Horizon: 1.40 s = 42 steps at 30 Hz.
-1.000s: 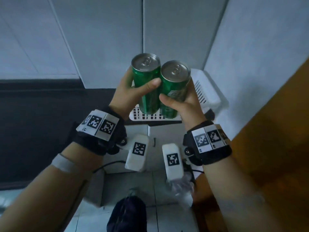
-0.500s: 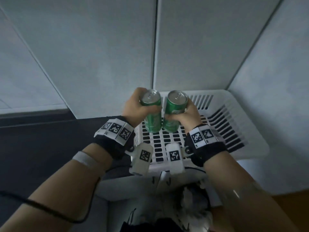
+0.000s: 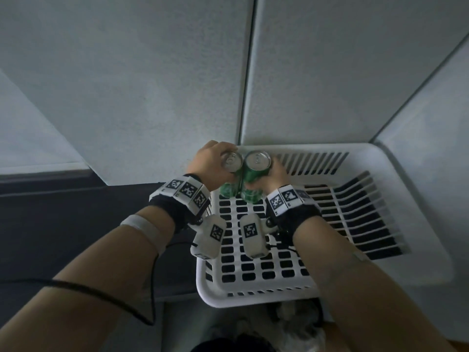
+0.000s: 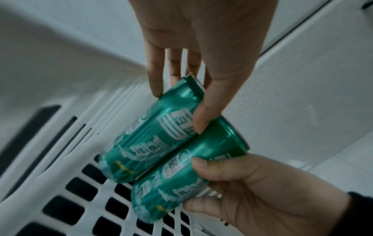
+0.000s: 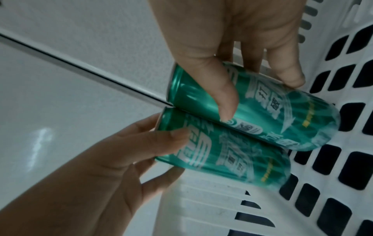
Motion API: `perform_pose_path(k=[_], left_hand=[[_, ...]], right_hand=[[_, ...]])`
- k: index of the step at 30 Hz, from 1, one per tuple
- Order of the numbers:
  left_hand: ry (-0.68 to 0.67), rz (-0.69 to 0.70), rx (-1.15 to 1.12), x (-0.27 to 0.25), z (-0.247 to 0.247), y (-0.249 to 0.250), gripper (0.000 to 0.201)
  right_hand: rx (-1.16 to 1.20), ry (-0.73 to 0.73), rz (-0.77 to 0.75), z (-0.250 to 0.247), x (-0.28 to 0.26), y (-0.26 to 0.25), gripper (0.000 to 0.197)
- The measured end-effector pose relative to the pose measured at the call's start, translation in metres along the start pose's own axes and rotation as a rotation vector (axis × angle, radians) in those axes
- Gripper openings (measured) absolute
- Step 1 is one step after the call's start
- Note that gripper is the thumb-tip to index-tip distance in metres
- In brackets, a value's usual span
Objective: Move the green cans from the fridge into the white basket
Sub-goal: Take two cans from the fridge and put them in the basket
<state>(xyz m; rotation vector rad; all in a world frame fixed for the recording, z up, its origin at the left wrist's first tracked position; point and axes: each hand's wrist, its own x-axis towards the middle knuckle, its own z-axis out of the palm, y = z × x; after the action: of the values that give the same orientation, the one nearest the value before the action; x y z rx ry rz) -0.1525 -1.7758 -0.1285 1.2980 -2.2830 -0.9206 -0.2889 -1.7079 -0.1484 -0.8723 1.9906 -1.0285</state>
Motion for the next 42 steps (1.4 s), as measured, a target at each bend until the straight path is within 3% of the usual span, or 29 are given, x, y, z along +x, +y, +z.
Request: perform_pose_path(k=[7,13,21,24,26,29,32,37,42], left_hand=[[-0.097,-0.021,0.092,0.015,-0.001,-0.002,0.069],[-0.146,-0.043,0.105,0.017,-0.004,0.001,0.071],[-0.189,-0.063,0.195,0.01,-0.009,0.01,0.076],[-0.127,0.001,0.161,0.009,-0.014,0.02,0.073],[-0.049,0.109,0.037,0.011,-0.014,0.036,0.058],[-0.115,0.155,-0.368,0.007,-0.009,0.077,0.024],[-0.259,0.165,-0.666,-0.014,0.007,0.13,0.025],[-0.524,0.298,-0.821,-0.094,0.058,0.219,0.028],[-0.835,0.437,-0.873,-0.235,0.138,0.301,0.027]], right_hand=[[-0.071,0.055,-0.03,0.01,0.018,0.01,0.07],[0.015,0.096,-0.053,0.012,0.015,0.015,0.075],[0.099,0.011,0.01,0.007,0.011,0.005,0.075],[0.211,-0.005,0.024,-0.013,-0.008,-0.003,0.07],[0.29,0.026,0.05,-0.035,-0.024,-0.01,0.063],[0.411,0.083,0.001,-0.075,-0.057,-0.019,0.045],[0.508,0.189,-0.049,-0.115,-0.101,-0.017,0.023],[0.598,0.464,-0.136,-0.186,-0.206,0.014,0.011],[0.574,0.807,-0.129,-0.253,-0.378,0.098,0.017]])
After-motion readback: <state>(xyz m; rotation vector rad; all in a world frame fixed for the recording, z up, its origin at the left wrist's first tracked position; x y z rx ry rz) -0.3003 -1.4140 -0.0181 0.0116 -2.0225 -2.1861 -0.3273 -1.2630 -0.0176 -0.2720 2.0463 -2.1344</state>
